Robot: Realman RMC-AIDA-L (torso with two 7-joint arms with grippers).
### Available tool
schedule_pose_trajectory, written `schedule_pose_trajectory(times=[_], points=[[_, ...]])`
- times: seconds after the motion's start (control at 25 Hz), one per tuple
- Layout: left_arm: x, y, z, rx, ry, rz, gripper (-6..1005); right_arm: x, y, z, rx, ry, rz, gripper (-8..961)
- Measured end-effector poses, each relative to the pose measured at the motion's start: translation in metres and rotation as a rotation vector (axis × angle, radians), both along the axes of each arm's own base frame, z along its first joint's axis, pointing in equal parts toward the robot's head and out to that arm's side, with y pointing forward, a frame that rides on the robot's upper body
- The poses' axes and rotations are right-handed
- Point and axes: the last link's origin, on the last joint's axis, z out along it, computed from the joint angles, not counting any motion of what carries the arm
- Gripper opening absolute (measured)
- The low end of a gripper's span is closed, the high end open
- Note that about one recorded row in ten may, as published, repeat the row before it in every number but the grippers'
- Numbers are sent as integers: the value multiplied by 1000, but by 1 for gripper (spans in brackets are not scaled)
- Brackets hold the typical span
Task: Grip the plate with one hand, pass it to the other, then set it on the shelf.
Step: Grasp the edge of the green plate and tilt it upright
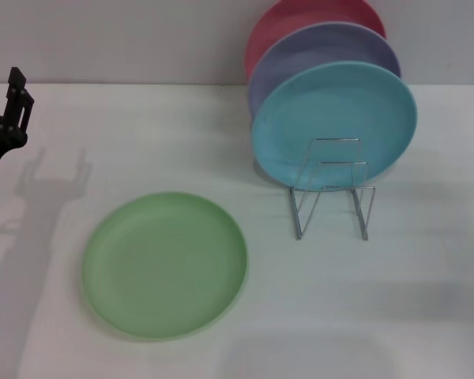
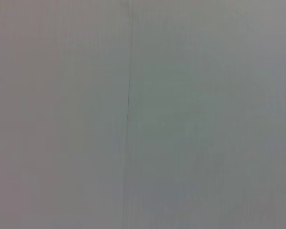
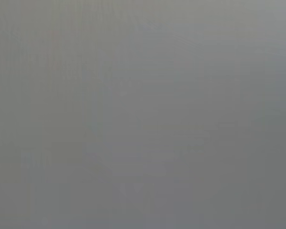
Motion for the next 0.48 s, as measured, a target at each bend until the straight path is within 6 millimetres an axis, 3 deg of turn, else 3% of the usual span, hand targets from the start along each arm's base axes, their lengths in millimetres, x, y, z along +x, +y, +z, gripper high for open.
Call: schedule_pose_trajectory(times=[0.48], points=[[1,0,-1,-2,3,-2,666,1,1,1,-2,0,-6,694]])
